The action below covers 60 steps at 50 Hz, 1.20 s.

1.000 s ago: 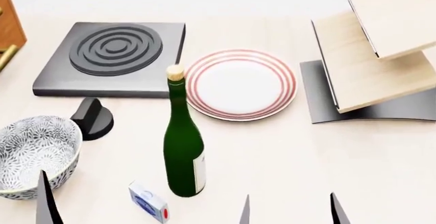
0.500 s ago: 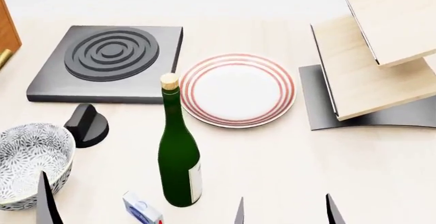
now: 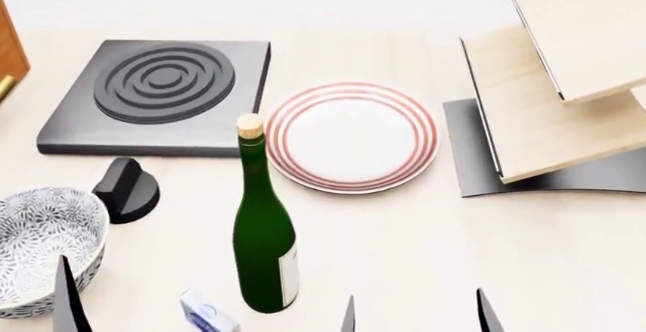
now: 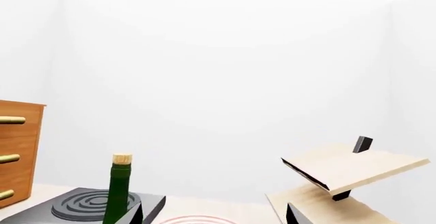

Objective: Pick up the akita bowl and put it on the plate.

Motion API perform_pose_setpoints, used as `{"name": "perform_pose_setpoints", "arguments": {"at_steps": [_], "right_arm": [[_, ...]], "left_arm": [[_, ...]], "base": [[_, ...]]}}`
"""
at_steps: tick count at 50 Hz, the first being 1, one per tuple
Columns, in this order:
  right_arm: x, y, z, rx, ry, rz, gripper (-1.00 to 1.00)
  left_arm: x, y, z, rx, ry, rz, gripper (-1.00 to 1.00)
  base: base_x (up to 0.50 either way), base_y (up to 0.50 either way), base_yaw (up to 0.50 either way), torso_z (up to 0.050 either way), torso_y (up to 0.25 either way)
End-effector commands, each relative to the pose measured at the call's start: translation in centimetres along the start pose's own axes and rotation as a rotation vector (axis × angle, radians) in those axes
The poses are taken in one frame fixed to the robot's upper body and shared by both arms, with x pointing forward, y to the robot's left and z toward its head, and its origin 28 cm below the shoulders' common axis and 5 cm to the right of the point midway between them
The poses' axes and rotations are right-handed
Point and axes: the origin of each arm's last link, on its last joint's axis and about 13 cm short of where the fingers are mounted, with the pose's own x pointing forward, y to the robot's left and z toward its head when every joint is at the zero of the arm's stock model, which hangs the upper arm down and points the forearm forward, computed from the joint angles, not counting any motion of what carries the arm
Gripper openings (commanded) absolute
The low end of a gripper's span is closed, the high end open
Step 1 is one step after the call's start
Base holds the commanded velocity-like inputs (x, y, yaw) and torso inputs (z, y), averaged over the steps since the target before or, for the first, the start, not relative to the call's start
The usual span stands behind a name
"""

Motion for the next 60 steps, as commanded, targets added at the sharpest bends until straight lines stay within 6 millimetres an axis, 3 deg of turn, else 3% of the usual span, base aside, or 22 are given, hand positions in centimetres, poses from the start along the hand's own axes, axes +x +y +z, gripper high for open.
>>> {"name": "perform_pose_setpoints", "arguments": {"at_steps": [1,17,60], "right_arm": [[-0.06,0.05,0.02,-0.002,-0.009,0.005,1.00],[-0.23,0.17,0.23,0.003,-0.024,0.011,1.00],[-0.25,0.38,-0.02,0.001,-0.017,0.028,1.00]], "left_arm": [[-0.03,0.01,-0.11,0.000,0.001,0.002,1.00],[-0.07,0.01,-0.15,-0.003,0.003,0.000,1.00],[-0.11,0.00,-0.35,-0.005,0.003,0.002,1.00]], "base": [[0.09,0.00,0.00,0.000,0.000],[0.05,0.00,0.00,0.000,0.000],[0.34,-0.04,0.00,0.000,0.000]]}}
